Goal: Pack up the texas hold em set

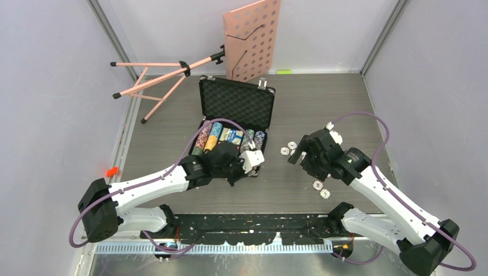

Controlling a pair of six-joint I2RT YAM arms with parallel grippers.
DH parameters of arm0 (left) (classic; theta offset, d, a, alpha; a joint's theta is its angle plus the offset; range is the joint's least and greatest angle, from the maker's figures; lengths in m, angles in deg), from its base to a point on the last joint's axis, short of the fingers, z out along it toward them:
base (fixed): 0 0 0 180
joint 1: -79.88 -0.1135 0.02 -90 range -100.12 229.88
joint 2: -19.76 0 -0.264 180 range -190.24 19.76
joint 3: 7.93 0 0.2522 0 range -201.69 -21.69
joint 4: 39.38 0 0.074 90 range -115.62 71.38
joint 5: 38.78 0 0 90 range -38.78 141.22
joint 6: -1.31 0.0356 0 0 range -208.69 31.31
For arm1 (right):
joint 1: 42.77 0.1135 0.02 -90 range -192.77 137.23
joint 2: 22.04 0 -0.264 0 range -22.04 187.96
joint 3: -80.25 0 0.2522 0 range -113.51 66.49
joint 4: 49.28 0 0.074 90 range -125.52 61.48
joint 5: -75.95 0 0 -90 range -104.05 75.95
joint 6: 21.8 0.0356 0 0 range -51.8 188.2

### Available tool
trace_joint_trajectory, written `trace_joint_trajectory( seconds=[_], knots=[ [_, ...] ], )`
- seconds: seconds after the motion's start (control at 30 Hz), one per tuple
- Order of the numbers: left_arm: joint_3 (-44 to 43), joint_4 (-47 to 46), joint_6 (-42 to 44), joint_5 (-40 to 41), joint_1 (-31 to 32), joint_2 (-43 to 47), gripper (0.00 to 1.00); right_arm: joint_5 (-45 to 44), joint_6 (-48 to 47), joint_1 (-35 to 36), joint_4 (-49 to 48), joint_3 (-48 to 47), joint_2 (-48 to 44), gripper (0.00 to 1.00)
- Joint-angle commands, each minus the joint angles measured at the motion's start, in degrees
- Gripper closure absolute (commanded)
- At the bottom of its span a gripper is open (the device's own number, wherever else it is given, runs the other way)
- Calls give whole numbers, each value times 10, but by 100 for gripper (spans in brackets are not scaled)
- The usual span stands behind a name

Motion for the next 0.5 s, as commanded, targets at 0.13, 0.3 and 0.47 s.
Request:
trace_joint_trajectory(
  seconds=[0.13,0.3,0.47],
  knots=[
    [-40,21,189,-67,-39,-67,100,-46,-31,-5,44,-14,-52,12],
    [-63,9,207,-51,-40,-116,100,-49,-28,-5,52,-12,-59,12],
    [-67,-17,207,-16,-40,-137,100,-50,-21,-5,53,-6,-68,12]
  ],
)
